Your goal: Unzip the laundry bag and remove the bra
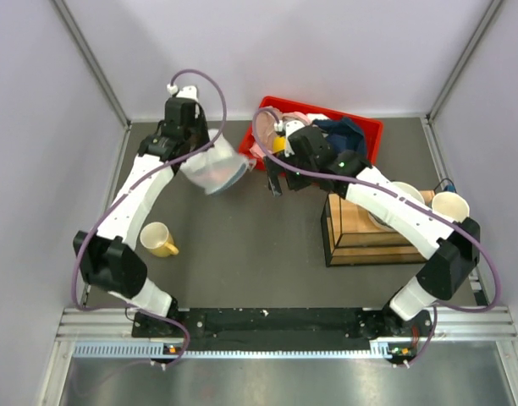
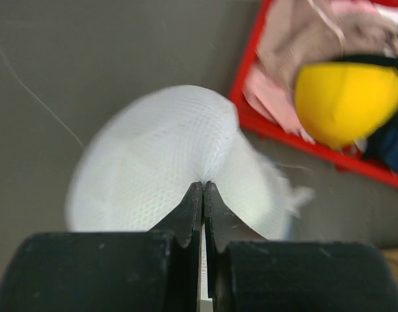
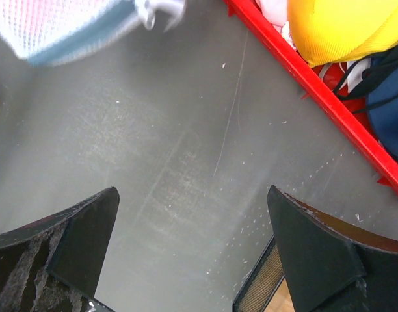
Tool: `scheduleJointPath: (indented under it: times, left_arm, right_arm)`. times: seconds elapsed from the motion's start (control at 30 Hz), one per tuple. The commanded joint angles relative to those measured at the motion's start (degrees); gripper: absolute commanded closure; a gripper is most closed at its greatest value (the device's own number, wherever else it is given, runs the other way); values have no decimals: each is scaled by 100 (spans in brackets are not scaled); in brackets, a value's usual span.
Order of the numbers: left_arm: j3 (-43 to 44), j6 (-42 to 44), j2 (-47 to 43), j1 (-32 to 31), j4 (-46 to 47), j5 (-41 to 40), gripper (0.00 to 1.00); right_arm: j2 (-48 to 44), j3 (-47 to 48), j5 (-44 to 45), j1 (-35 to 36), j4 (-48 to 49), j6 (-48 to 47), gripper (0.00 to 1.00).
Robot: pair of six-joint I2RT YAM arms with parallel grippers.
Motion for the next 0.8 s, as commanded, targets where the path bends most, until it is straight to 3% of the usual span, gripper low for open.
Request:
scheduleJointPath:
  times: [0.0,0.1,0.23,0.27,0.3,0.33,0.4,0.5,0.6,0.77]
  left_arm:
    - [-777,-850,-607,-36,94,1678,100]
    - [-1366,-1000,-722,-27,111,2830,100]
    - [-1815,-1062,-573,86,68,3069,100]
    - [-1789,-1054,-503,131,-2,3069,95]
    - [-1702,-1045,-424,174,-133,2782,49]
    - [-1353,-932,-240,184,-335,2571,28]
    - [-878,-782,-151,61,-915,1626,17]
    - [-735,-316,-256,-1173,-1161,341,19]
    - [-970,-297,-352,-2001,-1259,56,28]
    - [-1560,-754,-704,-2803,-1145,-200,45]
  right_arm:
    - [-392,-226,68,7,268,122,1]
    - [-428,-367,112,7,294,158,1]
    - [-480,-490,130,7,303,228,1]
    - [-489,-542,130,7,303,254,1]
    - [-515,-578,130,7,303,272,1]
    - [-542,-604,147,7,294,272,1]
    - [-647,-727,191,7,303,298,1]
    - [-840,-947,559,7,303,298,1]
    - [-1077,-1184,1034,7,303,281,1]
    - [-1709,-1501,1535,-2,312,316,1]
